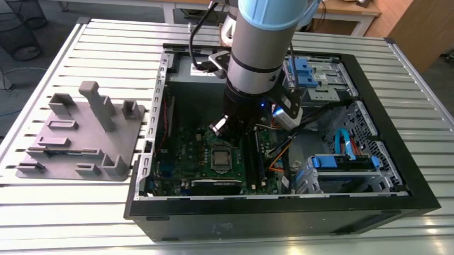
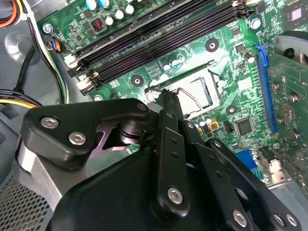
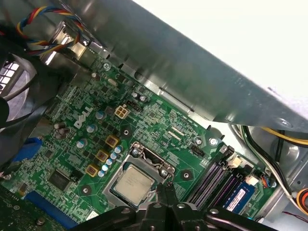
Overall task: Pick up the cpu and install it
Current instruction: 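Install the first cpu locking lever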
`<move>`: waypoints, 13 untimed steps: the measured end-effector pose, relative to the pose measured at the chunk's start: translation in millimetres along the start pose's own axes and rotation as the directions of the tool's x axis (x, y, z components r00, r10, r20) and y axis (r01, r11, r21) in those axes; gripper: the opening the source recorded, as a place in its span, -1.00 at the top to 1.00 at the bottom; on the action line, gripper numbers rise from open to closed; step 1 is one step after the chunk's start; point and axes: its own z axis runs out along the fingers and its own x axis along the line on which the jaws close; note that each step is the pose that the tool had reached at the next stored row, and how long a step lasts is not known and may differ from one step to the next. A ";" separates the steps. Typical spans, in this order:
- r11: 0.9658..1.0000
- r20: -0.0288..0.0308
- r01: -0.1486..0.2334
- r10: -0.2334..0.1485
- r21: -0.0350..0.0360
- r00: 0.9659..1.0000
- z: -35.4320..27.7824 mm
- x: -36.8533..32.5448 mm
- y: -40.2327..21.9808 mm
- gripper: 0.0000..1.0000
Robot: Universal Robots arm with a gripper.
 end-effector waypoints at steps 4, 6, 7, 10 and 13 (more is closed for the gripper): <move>1.000 -0.002 -0.004 0.004 0.002 1.000 0.4 0.2 -0.3 0.79; 1.000 -0.006 -0.011 0.011 0.011 1.000 0.4 0.4 -0.6 0.79; 1.000 -0.009 -0.014 0.014 0.015 1.000 0.5 0.4 -0.7 0.79; 0.999 -0.014 -0.024 0.024 0.028 1.000 0.9 0.7 -1.2 0.79; 0.999 -0.018 -0.030 0.031 0.034 0.999 1.8 1.0 -1.7 0.79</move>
